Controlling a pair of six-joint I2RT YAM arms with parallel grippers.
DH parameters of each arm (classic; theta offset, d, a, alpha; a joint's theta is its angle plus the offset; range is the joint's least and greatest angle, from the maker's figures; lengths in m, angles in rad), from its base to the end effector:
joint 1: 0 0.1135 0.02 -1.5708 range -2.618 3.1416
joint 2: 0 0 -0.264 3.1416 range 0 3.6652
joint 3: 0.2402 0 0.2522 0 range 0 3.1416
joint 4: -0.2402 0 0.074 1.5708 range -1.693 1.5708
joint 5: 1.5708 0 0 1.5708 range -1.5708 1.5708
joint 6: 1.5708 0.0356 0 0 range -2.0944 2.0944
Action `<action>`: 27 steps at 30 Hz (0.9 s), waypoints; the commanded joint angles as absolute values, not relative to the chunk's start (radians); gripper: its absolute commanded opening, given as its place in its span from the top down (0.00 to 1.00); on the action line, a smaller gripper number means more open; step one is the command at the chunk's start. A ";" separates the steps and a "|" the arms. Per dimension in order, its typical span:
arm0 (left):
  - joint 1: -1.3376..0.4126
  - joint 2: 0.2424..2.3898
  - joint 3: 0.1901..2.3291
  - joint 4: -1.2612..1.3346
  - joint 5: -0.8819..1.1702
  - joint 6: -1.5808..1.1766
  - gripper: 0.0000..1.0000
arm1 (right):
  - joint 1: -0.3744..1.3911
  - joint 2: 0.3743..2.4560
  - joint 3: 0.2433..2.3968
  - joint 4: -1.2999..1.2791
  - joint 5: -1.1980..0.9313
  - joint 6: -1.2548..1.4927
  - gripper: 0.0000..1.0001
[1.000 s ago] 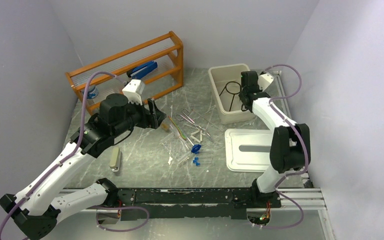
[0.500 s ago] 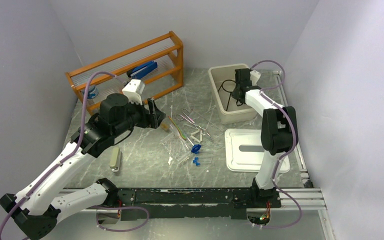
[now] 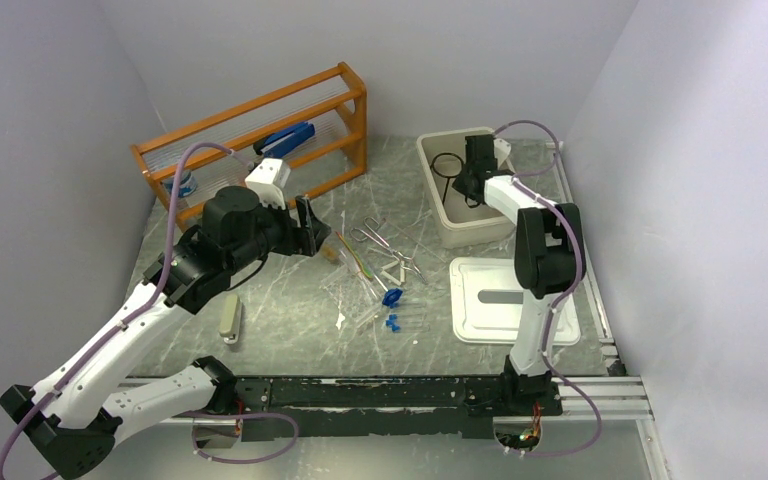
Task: Organize the chemistry lab equipment
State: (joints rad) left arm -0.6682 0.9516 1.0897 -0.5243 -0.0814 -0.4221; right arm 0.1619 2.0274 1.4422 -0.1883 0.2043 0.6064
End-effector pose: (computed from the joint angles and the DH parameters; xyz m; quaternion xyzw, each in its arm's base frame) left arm 0.1608 -0.1232 0.3804 0.0792 0.8255 -0.2604 0.4945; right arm 0.4469 0.0657 0.1891 0.2407 0.8855 0.0576 0.3932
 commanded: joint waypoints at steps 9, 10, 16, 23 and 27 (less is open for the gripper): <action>-0.663 0.927 1.069 -0.526 -0.144 -0.399 0.20 | 0.182 1.651 1.343 -0.291 0.352 0.582 0.68; -0.663 0.921 1.059 -0.522 -0.149 -0.403 0.20 | 0.196 1.618 1.344 -0.317 0.338 0.561 0.66; -0.663 0.877 0.990 -0.520 -0.193 -0.446 0.15 | 0.384 1.483 1.299 -0.412 0.304 0.436 0.50; -0.663 0.822 0.908 -0.523 -0.267 -0.502 0.03 | 0.621 1.348 1.101 -0.325 0.123 0.403 0.37; -0.663 0.798 0.835 -0.486 -0.240 -0.547 0.07 | 0.718 1.391 1.017 -0.287 0.062 0.361 0.40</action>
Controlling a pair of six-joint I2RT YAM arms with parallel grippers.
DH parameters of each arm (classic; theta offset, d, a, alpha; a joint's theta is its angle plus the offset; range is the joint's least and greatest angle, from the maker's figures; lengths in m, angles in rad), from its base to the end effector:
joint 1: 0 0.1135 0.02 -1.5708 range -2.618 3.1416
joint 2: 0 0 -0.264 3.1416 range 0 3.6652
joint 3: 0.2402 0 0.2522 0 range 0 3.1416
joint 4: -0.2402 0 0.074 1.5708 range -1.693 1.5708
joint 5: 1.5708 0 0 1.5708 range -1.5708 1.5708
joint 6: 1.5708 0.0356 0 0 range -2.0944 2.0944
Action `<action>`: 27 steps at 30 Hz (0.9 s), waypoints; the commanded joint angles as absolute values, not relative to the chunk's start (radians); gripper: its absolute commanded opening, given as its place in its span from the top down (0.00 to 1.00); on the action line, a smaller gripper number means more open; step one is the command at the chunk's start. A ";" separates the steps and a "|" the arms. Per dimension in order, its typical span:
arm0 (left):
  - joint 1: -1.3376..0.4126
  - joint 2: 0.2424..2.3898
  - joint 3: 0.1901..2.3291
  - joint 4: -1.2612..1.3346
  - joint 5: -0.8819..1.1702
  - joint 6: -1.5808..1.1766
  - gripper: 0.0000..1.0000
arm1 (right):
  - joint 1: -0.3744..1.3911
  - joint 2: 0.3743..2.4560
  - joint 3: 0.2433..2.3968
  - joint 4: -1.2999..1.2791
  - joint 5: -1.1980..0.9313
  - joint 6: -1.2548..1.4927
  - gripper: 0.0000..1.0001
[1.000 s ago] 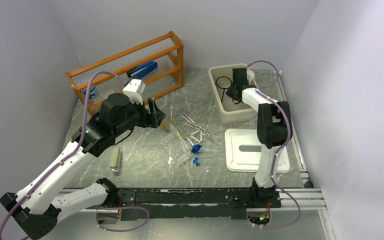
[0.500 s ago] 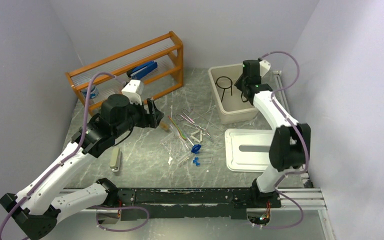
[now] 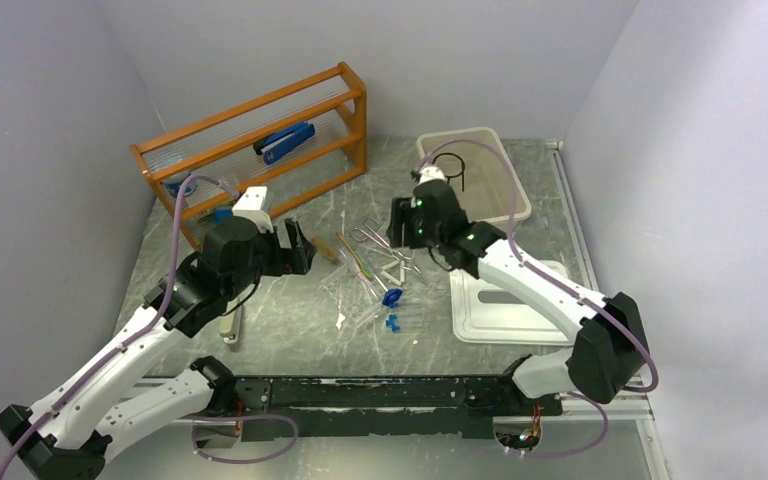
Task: Organize the chemistry lab equipment
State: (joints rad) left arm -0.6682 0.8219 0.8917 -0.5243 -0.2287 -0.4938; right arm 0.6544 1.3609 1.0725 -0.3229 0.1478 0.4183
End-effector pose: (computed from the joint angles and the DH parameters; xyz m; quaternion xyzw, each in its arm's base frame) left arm 0.1448 -0.1040 0.3361 0.0132 0.8448 -0.2079 0.4929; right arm 0.2462 0.1823 0.2969 -0.0703 0.8825 0.1789 0.4291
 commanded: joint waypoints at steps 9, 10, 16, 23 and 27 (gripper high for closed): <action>-0.663 0.800 0.701 -0.409 -0.159 -0.629 0.17 | 0.827 1.576 1.012 -0.247 0.070 0.335 0.57; -0.663 0.802 0.692 -0.407 -0.158 -0.632 0.17 | 0.830 1.593 1.014 -0.245 0.082 0.334 0.57; -0.662 0.810 0.669 -0.393 -0.162 -0.639 0.17 | 0.841 1.696 1.051 -0.261 0.094 0.314 0.63; -0.662 0.825 0.673 -0.394 -0.169 -0.623 0.17 | 0.848 1.749 1.064 -0.274 0.065 0.283 0.71; -0.662 0.830 0.679 -0.396 -0.176 -0.614 0.17 | 0.848 1.796 1.092 -0.293 0.075 0.276 0.65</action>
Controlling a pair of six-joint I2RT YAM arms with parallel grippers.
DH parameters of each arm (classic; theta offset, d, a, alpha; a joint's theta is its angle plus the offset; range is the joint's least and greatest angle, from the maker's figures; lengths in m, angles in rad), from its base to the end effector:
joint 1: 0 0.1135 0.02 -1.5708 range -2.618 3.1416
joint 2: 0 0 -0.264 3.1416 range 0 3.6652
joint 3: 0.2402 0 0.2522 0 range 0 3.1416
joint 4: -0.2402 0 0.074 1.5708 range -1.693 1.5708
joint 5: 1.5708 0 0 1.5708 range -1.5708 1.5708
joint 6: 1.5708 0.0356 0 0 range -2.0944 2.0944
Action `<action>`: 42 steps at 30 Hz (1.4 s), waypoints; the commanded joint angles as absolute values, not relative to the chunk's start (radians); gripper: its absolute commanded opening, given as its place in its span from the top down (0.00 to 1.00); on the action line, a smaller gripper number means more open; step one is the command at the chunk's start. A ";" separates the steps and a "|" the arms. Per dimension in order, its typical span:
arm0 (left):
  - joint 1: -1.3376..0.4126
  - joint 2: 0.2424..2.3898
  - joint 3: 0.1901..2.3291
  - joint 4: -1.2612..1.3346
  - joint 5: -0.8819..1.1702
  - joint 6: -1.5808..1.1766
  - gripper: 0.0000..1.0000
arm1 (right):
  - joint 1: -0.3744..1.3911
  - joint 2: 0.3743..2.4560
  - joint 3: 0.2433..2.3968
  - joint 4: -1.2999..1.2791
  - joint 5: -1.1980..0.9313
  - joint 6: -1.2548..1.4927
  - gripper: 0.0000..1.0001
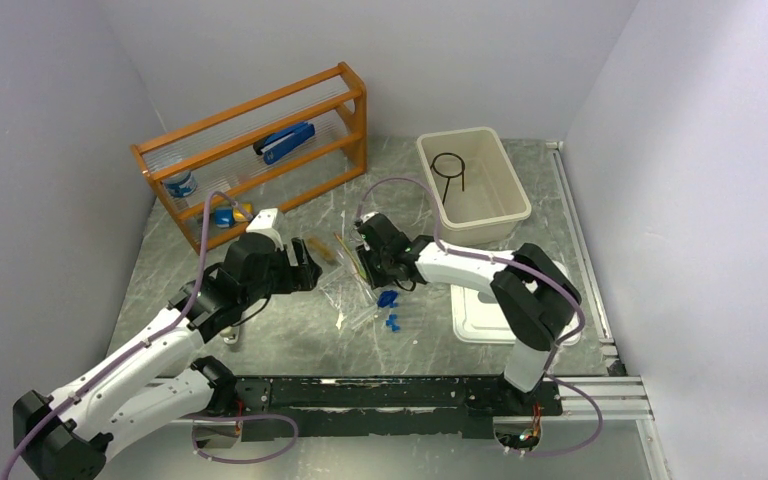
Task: Organize the chemistry lab equipment
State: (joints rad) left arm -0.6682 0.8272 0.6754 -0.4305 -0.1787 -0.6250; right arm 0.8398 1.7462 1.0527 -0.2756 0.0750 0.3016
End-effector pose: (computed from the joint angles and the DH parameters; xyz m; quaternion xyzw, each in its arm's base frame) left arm 0.1480 -0.1088 0.2701 -0.0234 0.8775 -0.2220 0.4244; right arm 0.2388 0.2624 0.1727 -0.2430 0.9230 0.1298 0.2685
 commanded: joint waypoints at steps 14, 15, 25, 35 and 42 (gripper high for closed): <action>-0.662 0.762 0.698 -0.425 -0.230 -0.598 0.16 | 0.848 1.803 1.157 -0.344 0.065 0.263 0.72; -0.662 0.761 0.703 -0.428 -0.233 -0.596 0.16 | 0.848 1.788 1.157 -0.344 0.067 0.265 0.74; -0.663 0.735 0.730 -0.452 -0.251 -0.589 0.16 | 0.846 1.591 1.157 -0.364 0.154 0.281 0.80; -0.663 0.711 0.756 -0.479 -0.261 -0.585 0.15 | 0.729 1.373 1.213 -0.369 0.307 0.228 0.81; -0.663 0.712 0.762 -0.477 -0.251 -0.589 0.16 | 0.457 1.301 1.219 -0.274 0.359 0.123 0.82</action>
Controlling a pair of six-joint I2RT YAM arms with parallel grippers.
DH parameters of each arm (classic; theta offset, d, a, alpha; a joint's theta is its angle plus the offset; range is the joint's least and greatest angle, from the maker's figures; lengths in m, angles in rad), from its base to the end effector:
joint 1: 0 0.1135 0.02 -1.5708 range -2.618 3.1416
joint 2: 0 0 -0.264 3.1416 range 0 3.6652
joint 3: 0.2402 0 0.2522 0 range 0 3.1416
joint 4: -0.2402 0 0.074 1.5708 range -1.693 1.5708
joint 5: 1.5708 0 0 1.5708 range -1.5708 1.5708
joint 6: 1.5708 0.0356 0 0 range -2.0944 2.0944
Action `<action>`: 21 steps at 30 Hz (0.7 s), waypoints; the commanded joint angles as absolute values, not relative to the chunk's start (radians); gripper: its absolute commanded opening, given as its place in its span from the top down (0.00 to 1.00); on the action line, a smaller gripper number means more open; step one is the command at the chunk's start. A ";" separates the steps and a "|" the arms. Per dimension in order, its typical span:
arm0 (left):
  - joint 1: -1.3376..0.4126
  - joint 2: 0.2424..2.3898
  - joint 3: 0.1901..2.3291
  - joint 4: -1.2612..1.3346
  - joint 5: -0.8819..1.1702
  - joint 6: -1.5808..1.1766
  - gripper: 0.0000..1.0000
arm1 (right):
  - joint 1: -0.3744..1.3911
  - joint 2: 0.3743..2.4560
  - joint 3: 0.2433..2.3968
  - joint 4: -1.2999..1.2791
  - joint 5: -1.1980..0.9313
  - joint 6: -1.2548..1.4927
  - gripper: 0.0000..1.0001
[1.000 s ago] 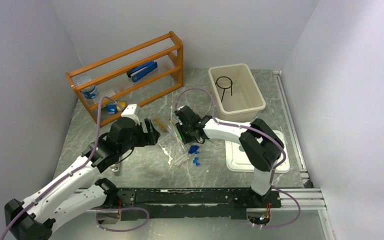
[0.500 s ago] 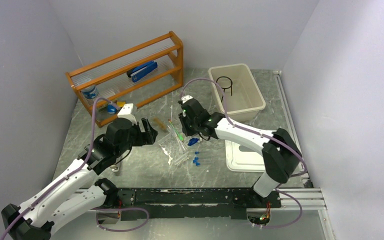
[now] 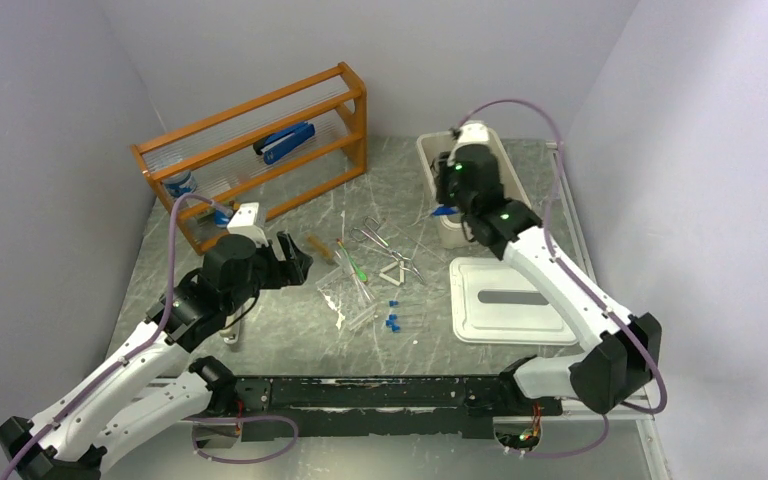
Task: Organize the chemistry lab equipment
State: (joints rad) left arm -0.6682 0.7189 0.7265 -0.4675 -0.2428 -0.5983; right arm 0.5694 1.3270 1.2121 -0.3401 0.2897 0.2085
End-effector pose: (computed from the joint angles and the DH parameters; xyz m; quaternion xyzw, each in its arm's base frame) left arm 0.1333 -0.0943 0.3010 -0.0343 0.8451 -0.2268 0.4828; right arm 0.2612 0.1551 0.3537 -0.0755 0.8396 0.0853 0.5312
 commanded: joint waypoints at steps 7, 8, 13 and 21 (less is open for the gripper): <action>-0.663 0.732 0.767 -0.468 -0.243 -0.589 0.15 | 0.294 1.367 1.161 -0.153 0.356 0.031 0.83; -0.663 0.738 0.768 -0.463 -0.238 -0.590 0.15 | 0.273 1.384 1.147 -0.125 0.322 0.023 0.83; -0.663 0.771 0.782 -0.454 -0.213 -0.589 0.16 | 0.181 1.505 1.130 -0.022 0.155 -0.024 0.83; -0.662 0.804 0.785 -0.444 -0.210 -0.588 0.16 | 0.101 1.689 1.182 -0.004 0.048 -0.075 0.83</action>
State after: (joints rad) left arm -0.6682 0.7910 0.7460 -0.4690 -0.2314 -0.5980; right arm 0.1280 1.6413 1.1442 -0.0608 0.1204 -0.0219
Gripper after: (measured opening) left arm 0.844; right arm 0.272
